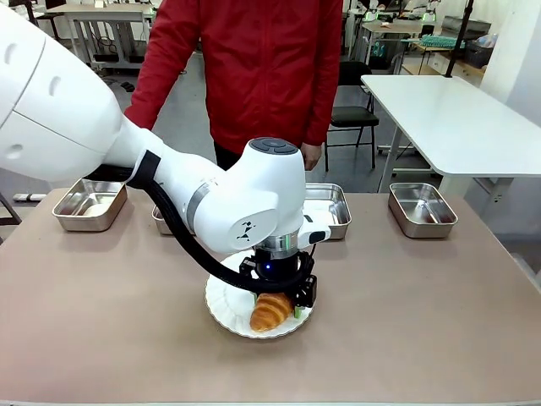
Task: Place the bread in the container.
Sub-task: Place the Butter Roll into the Airtight Container indicated by the human.
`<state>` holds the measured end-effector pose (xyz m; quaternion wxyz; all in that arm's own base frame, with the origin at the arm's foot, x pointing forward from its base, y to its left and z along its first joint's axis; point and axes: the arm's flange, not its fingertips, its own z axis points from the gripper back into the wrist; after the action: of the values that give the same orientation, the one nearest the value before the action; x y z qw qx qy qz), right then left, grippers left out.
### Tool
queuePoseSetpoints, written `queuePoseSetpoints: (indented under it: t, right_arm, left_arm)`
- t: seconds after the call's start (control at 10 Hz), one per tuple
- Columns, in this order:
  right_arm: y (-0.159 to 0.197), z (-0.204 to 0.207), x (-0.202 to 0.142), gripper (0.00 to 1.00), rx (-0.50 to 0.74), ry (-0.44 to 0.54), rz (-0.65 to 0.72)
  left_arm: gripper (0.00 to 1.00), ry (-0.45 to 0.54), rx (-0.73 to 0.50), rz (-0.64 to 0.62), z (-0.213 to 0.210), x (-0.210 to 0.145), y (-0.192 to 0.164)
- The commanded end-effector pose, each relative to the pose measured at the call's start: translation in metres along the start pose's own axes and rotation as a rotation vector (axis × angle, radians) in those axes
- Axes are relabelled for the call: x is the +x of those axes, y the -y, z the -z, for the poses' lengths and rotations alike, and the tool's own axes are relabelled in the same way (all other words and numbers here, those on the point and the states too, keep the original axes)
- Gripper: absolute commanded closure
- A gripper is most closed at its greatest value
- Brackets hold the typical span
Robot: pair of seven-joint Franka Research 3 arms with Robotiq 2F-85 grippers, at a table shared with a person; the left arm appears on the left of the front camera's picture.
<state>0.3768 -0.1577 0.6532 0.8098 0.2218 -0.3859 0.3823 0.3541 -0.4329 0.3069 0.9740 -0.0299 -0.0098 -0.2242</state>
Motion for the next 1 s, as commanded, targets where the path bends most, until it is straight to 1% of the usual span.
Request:
queuePoseSetpoints:
  t: [0.0, 0.1, 0.2, 0.3, 0.7, 0.9]
  right_arm:
    - [0.000, 0.000, 0.002, 0.00, 0.006, 0.023, -0.017]
    - [0.000, 0.000, 0.002, 0.00, 0.006, 0.023, -0.017]
    - [0.000, 0.000, 0.002, 0.00, 0.006, 0.023, -0.017]
    - [0.000, 0.000, 0.002, 0.00, 0.006, 0.023, -0.017]
    - [0.000, 0.000, 0.002, 0.00, 0.006, 0.023, -0.017]
    - [0.000, 0.000, 0.002, 0.00, 0.006, 0.023, -0.017]
  left_arm:
    - [0.31, 0.019, 0.020, -0.002, -0.001, -0.001, 0.000]
    - [0.39, 0.026, 0.033, -0.006, -0.001, 0.000, -0.001]
    - [0.51, 0.041, 0.042, -0.007, -0.001, 0.001, -0.003]
    - [0.51, 0.005, 0.000, 0.000, -0.002, 0.001, 0.000]
    - [0.50, 0.010, 0.002, 0.000, -0.004, 0.003, -0.001]
    - [0.51, 0.114, -0.001, 0.008, -0.049, -0.003, -0.015]
